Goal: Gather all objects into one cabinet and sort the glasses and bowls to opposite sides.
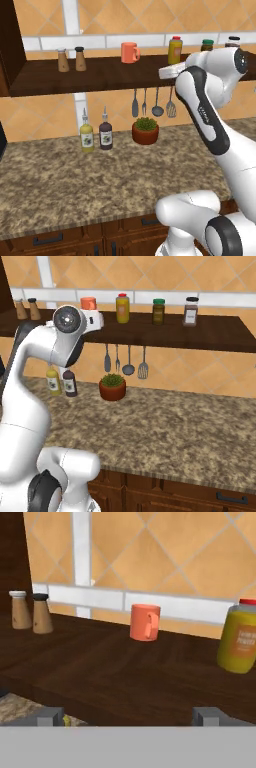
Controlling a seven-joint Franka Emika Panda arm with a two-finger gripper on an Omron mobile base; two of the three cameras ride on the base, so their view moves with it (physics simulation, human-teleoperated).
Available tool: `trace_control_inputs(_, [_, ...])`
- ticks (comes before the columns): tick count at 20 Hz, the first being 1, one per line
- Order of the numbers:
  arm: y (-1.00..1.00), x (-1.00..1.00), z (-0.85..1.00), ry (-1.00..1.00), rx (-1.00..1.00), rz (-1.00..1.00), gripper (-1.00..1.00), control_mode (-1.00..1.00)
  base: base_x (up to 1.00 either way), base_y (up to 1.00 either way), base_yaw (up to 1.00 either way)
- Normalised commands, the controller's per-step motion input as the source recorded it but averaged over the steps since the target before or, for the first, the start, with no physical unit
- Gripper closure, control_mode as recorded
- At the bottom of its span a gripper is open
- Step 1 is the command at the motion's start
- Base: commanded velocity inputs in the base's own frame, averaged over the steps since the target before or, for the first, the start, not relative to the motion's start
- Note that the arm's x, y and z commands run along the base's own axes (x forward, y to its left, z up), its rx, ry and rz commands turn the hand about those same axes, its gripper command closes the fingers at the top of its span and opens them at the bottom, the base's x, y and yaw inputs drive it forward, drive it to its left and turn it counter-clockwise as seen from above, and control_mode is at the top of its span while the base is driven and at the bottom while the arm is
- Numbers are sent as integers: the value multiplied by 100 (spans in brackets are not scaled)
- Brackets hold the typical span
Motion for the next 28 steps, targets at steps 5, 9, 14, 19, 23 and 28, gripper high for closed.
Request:
trace_control_inputs(5, [35, 95, 2, -4, 16, 1, -100, -100, 0, 0, 0])
trace_control_inputs(9, [1, 27, 48, 0, 9, 0, -100, -100, 0, 0, 0])
trace_control_inputs(14, [0, 13, 60, -2, 5, 0, -100, -100, 0, 0, 0])
trace_control_inputs(19, [-1, 0, 4, 6, -3, 0, -100, -100, 0, 0, 0])
trace_control_inputs(23, [-3, 2, 0, 31, -10, 0, -100, -100, 0, 0, 0])
trace_control_inputs(28, [0, 0, 0, 0, 0, 0, -100, -100, 0, 0, 0])
